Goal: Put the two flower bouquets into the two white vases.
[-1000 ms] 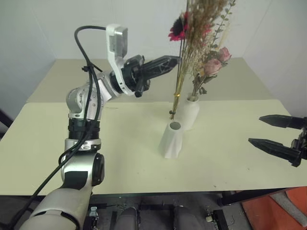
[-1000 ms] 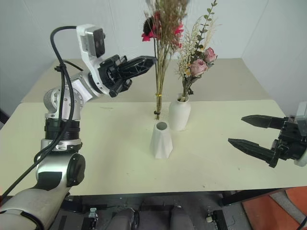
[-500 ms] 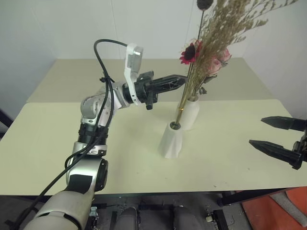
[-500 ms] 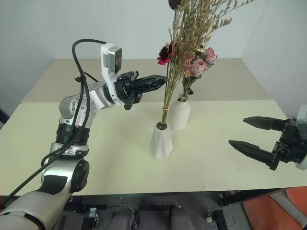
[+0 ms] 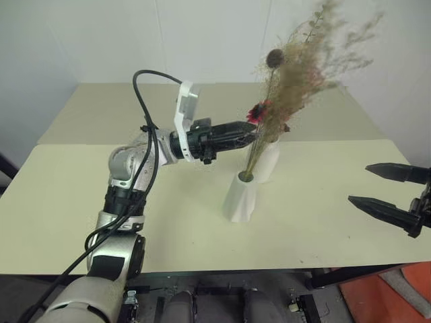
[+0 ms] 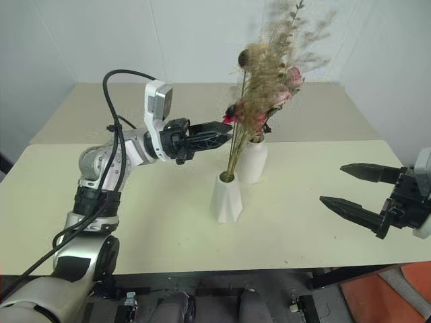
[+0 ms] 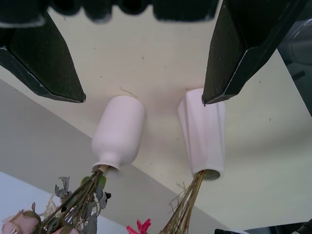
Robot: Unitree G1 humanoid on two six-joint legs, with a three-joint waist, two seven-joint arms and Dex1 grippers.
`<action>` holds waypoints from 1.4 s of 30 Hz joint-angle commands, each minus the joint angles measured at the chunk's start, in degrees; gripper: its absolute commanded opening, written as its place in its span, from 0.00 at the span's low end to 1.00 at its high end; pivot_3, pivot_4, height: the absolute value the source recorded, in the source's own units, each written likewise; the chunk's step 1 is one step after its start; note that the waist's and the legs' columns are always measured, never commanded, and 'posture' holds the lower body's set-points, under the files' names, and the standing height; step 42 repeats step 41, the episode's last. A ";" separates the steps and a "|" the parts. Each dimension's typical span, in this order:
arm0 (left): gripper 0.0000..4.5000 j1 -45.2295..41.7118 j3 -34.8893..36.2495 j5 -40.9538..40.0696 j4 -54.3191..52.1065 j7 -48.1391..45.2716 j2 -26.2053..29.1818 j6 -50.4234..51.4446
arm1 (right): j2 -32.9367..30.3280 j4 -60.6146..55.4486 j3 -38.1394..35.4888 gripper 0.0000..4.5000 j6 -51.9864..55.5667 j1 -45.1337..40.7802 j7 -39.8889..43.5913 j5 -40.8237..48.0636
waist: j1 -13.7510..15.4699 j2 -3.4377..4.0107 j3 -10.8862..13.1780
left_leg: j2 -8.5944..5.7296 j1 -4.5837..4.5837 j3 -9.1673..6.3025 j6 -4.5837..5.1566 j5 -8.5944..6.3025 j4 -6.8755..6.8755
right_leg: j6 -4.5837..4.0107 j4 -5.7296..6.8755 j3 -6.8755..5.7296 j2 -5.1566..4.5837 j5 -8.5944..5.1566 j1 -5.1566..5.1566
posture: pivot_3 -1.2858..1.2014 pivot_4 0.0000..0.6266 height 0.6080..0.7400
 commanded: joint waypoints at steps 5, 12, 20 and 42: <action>0.99 5.22 2.47 -5.46 -11.48 1.17 7.12 6.59 | 0.28 -0.12 0.47 1.00 -1.98 -1.08 -0.43 0.18 | -0.03 0.00 0.00 | 0.01 0.01 0.00 0.00 0.00 0.00 | 0.00 -0.01 0.00 -0.01 0.00 0.01 | 0.52 0.24 1.00; 1.00 13.98 4.63 -9.02 -20.64 1.65 17.02 11.33 | -0.09 1.86 3.97 1.00 -3.45 -2.98 -0.12 -0.87 | -0.01 0.01 0.00 | 0.03 0.04 0.01 0.00 0.00 -0.01 | 0.00 0.00 0.00 -0.01 -0.01 0.01 | 0.52 0.24 1.00; 1.00 22.54 11.70 -9.90 -24.76 1.98 26.99 9.52 | -0.31 3.82 6.90 1.00 -5.01 -4.51 0.85 -1.90 | -0.03 0.01 0.00 | 0.05 0.03 0.03 0.00 0.00 -0.03 | -0.02 -0.05 0.00 0.00 -0.03 -0.01 | 0.52 0.24 1.00; 1.00 44.10 32.36 -10.41 -31.12 1.24 36.61 -0.91 | -2.87 13.26 12.78 1.00 -5.57 -11.27 2.36 -5.02 | 0.07 0.01 0.00 | 0.13 0.09 0.11 0.00 0.00 -0.07 | -0.08 -0.08 0.00 0.00 -0.09 -0.02 | 0.52 0.24 1.00</action>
